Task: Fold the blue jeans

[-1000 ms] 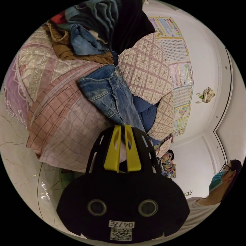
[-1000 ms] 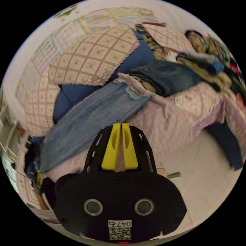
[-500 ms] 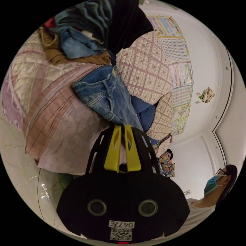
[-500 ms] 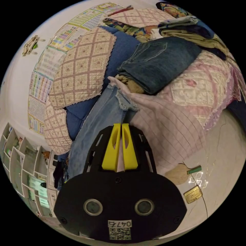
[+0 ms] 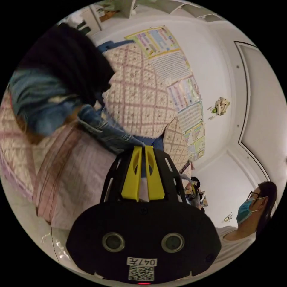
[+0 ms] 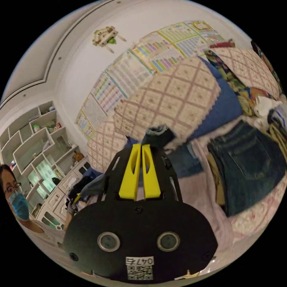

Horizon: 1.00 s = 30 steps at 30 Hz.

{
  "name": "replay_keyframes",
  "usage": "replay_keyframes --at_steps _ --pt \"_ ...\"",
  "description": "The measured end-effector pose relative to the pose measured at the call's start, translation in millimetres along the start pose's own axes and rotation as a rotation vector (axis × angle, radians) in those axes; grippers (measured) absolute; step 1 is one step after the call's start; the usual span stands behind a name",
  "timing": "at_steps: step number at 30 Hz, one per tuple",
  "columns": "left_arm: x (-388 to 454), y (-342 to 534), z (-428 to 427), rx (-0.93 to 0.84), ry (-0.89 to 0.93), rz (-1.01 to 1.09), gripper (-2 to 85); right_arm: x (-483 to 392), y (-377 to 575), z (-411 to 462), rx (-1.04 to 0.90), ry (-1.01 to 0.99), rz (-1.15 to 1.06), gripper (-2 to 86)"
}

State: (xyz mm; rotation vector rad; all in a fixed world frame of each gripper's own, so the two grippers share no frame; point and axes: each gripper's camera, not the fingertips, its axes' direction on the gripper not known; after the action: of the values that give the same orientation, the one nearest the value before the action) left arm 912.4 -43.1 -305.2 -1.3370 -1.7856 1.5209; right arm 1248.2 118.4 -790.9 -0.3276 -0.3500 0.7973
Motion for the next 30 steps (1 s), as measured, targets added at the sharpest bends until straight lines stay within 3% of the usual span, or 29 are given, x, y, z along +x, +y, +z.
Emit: replay_keyframes --at_steps 3,8,15,18,21,23,26,28,30 --pt "-47.1 31.6 10.0 -0.111 -0.047 -0.121 -0.9 51.3 63.9 2.9 -0.150 0.056 0.126 -1.2" --pt "-92.4 59.5 13.5 -0.132 0.012 -0.270 -0.9 110.9 144.3 -12.3 -0.163 0.009 0.366 -1.3" --pt "-39.8 14.3 41.9 -0.235 -0.131 -0.107 -0.9 82.8 141.9 -9.9 -0.213 0.096 0.244 -1.2" --pt "-32.2 13.4 53.4 -0.235 -0.148 -0.112 -0.8 88.2 158.4 4.4 -0.287 0.147 0.290 -1.2" --pt "-31.1 21.6 56.0 -0.176 -0.106 -0.153 -0.3 90.3 180.7 3.3 -0.210 0.073 0.353 -1.0" --pt "-16.1 24.7 51.0 -0.155 -0.146 -0.116 0.8 84.9 191.6 0.7 -0.176 0.093 0.356 -0.5" --pt "41.1 30.7 38.9 -0.109 -0.380 0.022 3.2 60.7 204.6 -15.6 -0.091 0.310 0.315 2.2" --pt "112.2 36.7 54.2 -0.087 -0.592 0.259 3.0 25.2 205.7 -16.5 -0.041 0.445 0.182 2.3" --pt "163.3 41.6 88.4 -0.091 -0.677 0.469 1.1 -35.4 198.5 18.4 -0.058 0.519 -0.077 1.2"
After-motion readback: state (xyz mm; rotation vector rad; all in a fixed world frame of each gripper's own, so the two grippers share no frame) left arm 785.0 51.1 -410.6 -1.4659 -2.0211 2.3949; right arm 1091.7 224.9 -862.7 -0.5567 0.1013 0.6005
